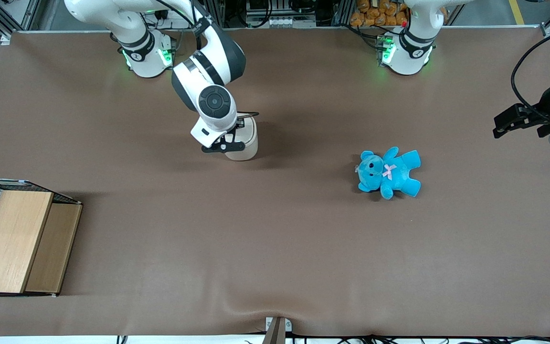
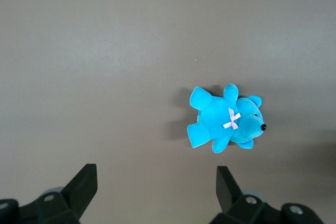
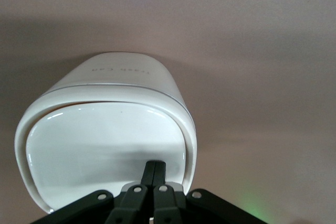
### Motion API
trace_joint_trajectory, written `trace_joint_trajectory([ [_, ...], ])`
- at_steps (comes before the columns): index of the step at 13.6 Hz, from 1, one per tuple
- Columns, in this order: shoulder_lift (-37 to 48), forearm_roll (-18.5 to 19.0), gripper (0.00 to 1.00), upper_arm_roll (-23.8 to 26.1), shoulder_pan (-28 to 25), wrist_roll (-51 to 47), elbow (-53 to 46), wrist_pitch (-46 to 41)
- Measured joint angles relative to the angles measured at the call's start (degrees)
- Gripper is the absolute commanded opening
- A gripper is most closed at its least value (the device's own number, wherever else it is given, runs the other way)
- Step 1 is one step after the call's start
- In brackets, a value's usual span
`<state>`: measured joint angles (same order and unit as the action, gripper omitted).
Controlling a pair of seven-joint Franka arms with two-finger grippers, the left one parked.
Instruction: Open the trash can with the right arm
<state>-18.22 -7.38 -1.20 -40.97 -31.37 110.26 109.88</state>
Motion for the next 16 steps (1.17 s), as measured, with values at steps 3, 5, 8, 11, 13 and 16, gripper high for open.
trace_joint_trajectory([
  [3, 0.25, -0.01, 0.00, -0.01, -0.01, 0.00, 0.06, -0.06],
  [5, 0.98, -0.05, 0.00, 0.00, -0.08, 0.00, -0.11, -0.59],
  [8, 4.18, -0.12, 0.00, -0.14, -0.15, -0.40, -3.52, -6.85],
  [11, 6.72, -0.04, 0.99, -1.76, 0.17, -0.99, -11.62, -16.35],
  [13, 7.18, 0.00, 1.00, -3.69, 1.66, -0.98, -15.86, -18.71],
  [16, 7.15, 0.13, 1.00, -5.80, 5.46, -0.72, -19.07, -18.96],
])
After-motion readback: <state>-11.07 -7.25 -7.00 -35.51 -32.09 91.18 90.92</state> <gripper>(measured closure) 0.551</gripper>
